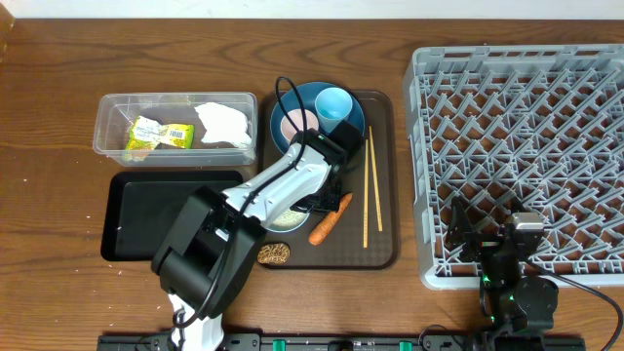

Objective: Sort waste into correct bins and load items into the dishwasher rack
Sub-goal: 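Close the left gripper on the bowl rim and lift the bowl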

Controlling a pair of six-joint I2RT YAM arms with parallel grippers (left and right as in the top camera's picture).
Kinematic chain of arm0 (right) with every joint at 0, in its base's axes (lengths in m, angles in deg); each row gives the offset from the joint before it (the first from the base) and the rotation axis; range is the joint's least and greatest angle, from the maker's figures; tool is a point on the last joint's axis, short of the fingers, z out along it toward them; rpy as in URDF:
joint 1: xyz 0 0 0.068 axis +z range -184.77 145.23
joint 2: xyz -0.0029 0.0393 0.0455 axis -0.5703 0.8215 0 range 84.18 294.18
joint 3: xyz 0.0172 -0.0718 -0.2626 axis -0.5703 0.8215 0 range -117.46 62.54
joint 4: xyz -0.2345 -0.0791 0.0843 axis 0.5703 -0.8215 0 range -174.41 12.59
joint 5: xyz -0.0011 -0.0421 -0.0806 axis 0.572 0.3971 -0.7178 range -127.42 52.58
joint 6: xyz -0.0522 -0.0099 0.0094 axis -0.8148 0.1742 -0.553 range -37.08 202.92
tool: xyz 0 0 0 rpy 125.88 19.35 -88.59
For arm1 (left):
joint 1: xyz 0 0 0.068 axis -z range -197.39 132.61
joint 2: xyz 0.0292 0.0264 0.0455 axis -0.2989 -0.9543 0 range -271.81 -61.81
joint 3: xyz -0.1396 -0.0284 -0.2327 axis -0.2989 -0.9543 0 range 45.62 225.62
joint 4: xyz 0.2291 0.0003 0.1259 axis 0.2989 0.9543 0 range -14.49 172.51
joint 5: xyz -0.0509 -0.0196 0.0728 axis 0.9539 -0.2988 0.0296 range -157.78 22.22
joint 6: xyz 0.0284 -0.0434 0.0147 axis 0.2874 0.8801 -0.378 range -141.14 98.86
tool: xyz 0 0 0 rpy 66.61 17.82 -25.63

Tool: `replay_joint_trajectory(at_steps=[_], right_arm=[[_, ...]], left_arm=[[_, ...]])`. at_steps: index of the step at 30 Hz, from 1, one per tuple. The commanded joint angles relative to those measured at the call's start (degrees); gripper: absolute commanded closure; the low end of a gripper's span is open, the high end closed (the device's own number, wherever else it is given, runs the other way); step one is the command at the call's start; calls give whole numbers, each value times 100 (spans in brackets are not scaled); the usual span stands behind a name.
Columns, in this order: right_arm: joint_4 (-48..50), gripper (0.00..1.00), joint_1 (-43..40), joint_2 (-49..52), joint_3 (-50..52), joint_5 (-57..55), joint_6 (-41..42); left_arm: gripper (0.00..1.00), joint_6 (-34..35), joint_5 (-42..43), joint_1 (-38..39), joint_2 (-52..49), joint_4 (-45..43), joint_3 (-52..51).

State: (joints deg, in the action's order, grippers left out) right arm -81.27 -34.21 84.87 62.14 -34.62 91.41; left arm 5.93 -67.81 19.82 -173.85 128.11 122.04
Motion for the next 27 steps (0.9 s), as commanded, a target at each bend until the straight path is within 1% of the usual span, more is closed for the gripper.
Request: replay_joint_trajectory(at_steps=[1,6,8,9,17,21,24,27], right_arm=[[-20,1,-17,-31,11,2,-42],[-20,1,-17,-31,11,2,-42],[-20,1,-17,-31,11,2,-42],[-20,1,-17,-31,11,2,-42],[-20,1,-17,-31,9,2,-42],[-20,1,-17,-31,11,2,-42],[-20,1,-17,-31,11,2,-42],[-20,1,-17,-31,11,2,-42]], left_arm=[[83,24,-63,-22,-140,15,-57],[84,24,-63,-22,-155,15,-57],[92,24,-61,-22,-155,15,-57],[94,24,-48,-22,-155,17,-57],[94,17,-44,-28,-59,131,20],[94,-433,-46,-28,74,461,216],[94,-496,-48,-28,262,507,225],[94,-719,-42,-28,431,551,225]])
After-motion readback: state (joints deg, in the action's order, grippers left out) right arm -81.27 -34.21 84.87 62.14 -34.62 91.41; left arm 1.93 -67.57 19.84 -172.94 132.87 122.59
